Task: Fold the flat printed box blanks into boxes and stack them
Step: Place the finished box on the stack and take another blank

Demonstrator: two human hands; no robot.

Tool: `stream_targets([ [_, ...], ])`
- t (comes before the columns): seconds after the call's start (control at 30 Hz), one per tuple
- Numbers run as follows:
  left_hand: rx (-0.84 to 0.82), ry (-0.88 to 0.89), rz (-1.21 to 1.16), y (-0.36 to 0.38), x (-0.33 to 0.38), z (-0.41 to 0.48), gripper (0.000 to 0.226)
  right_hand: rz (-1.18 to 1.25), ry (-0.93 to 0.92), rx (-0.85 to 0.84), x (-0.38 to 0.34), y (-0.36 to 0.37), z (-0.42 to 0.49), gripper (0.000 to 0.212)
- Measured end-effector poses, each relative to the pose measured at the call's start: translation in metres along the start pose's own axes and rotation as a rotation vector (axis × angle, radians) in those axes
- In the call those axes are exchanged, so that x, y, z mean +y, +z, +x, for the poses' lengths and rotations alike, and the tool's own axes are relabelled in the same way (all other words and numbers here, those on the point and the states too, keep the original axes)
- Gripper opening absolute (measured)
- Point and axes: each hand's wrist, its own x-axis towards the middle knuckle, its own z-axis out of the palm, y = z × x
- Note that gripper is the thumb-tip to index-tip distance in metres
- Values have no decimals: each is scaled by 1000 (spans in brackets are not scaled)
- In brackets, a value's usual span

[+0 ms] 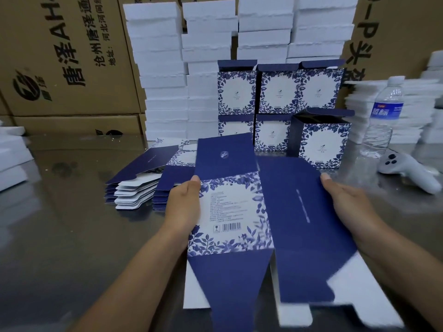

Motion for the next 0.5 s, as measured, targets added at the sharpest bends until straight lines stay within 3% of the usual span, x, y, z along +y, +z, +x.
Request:
stream_targets([
  [0.1,44,-60,-32,-3,1,2,38,-108,-38,-31,2,1,2,40],
  [0.33,-20,-90,-89,2,3,-2,41,-188,-60,13,-1,-5,3,47],
  [0.5,-77,68,74,5,0,-5,41,-166,-40,65,1,-7,6,48],
])
